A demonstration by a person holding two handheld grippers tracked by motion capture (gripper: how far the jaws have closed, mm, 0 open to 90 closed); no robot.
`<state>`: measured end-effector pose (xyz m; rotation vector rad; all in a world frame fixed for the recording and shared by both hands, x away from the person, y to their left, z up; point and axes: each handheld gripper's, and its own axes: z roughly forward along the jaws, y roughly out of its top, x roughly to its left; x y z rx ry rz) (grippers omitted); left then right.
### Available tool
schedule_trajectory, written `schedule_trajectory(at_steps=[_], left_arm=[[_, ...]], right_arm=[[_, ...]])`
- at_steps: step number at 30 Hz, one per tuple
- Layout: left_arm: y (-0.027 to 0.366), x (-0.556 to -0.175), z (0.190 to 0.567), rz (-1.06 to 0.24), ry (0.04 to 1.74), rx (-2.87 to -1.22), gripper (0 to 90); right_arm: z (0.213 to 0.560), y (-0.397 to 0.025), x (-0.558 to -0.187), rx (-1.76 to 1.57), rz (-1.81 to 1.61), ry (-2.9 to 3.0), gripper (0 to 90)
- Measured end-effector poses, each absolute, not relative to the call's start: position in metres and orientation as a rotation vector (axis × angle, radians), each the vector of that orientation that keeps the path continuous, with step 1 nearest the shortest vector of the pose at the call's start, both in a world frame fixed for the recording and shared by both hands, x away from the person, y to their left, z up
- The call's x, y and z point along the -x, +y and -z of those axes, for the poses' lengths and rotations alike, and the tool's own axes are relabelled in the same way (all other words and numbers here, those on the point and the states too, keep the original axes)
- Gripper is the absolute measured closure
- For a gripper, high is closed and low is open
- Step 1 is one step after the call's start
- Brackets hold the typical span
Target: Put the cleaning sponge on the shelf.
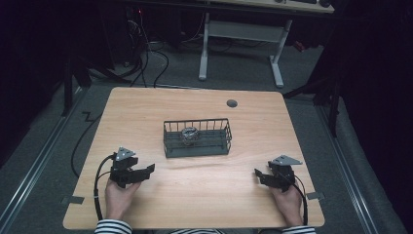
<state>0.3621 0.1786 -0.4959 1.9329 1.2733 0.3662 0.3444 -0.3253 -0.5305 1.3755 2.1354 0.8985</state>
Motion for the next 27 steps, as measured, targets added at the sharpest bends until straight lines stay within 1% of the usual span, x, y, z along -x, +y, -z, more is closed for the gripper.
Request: schedule_trajectory(at_steps=[8, 27], left_arm=[[0.173, -0.362, 0.507, -0.459, 1.295, -1.977, 26.3], [0.17, -0.365, 0.519, -0.525, 1.312, -1.974, 26.4]], right_arm=[[0.531, -0.325, -0.344, -1.375, -0.898, 2.135, 32.4], [0.531, -0.325, -0.344, -1.375, -0.898, 2.134, 32.4]])
